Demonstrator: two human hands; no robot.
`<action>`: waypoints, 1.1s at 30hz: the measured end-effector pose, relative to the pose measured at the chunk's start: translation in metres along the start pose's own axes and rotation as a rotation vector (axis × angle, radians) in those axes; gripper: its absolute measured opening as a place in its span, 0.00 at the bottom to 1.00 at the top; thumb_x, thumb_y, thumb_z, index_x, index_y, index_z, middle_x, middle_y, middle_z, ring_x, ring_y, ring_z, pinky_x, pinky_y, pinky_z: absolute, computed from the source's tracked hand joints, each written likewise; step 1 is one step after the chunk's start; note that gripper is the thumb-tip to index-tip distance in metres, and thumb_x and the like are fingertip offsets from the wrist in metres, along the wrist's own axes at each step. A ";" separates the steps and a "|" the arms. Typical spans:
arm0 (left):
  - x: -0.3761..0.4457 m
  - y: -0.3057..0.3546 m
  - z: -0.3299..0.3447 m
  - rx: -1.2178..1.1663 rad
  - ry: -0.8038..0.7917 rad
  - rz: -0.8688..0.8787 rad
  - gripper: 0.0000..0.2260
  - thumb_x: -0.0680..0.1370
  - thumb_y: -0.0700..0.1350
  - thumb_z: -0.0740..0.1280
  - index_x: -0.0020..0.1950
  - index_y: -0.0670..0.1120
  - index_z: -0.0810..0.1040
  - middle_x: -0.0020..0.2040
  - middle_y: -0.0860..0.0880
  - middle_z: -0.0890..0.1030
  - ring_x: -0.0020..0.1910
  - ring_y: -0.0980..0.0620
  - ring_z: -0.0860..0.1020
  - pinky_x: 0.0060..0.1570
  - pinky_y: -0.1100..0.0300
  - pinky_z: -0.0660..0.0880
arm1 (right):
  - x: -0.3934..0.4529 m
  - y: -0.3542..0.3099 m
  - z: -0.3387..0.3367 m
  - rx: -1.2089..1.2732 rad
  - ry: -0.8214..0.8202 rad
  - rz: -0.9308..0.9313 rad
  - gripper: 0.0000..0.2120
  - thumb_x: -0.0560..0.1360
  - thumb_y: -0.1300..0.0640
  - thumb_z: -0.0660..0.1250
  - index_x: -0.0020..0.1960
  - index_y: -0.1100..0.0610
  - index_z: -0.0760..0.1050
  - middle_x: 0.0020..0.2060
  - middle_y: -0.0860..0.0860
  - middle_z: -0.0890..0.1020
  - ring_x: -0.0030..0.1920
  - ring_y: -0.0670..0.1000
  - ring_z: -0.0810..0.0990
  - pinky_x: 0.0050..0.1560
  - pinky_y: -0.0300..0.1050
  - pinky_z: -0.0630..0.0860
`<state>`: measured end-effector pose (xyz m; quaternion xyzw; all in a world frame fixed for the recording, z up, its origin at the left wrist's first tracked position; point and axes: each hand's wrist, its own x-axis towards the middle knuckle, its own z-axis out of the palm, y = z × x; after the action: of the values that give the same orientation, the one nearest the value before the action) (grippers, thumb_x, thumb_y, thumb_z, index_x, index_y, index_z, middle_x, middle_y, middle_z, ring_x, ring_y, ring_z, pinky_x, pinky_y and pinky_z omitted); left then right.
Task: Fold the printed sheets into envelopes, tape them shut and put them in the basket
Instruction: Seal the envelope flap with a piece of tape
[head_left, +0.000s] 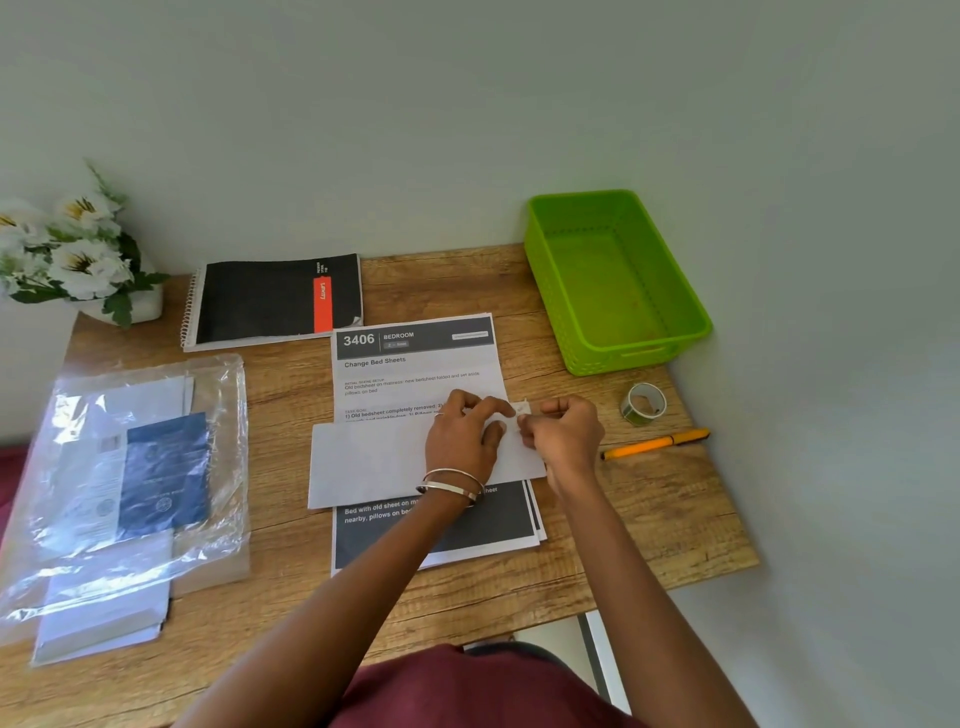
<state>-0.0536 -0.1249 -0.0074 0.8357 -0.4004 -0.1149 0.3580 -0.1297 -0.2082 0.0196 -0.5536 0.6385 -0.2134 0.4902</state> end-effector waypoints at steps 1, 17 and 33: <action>0.000 0.000 0.001 0.012 -0.003 0.001 0.10 0.73 0.41 0.68 0.51 0.53 0.81 0.47 0.47 0.73 0.44 0.48 0.74 0.40 0.60 0.71 | 0.000 -0.001 0.000 -0.002 0.002 0.003 0.12 0.65 0.66 0.77 0.42 0.58 0.74 0.41 0.57 0.82 0.37 0.54 0.83 0.39 0.53 0.83; 0.000 0.001 0.000 0.044 -0.016 0.016 0.11 0.75 0.42 0.67 0.55 0.51 0.81 0.49 0.45 0.73 0.44 0.47 0.74 0.43 0.57 0.74 | -0.003 -0.002 -0.002 0.017 -0.020 -0.015 0.14 0.66 0.67 0.76 0.43 0.60 0.72 0.40 0.56 0.80 0.33 0.50 0.82 0.39 0.52 0.83; 0.001 0.000 0.000 0.029 0.011 0.018 0.09 0.74 0.45 0.69 0.53 0.49 0.83 0.47 0.46 0.74 0.42 0.47 0.74 0.41 0.56 0.74 | -0.005 0.012 -0.029 -0.275 -0.129 -0.437 0.03 0.74 0.63 0.69 0.47 0.58 0.80 0.41 0.51 0.82 0.42 0.49 0.79 0.43 0.40 0.74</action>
<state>-0.0534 -0.1254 -0.0074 0.8376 -0.4077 -0.1014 0.3492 -0.1613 -0.2075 0.0240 -0.7520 0.4944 -0.1899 0.3923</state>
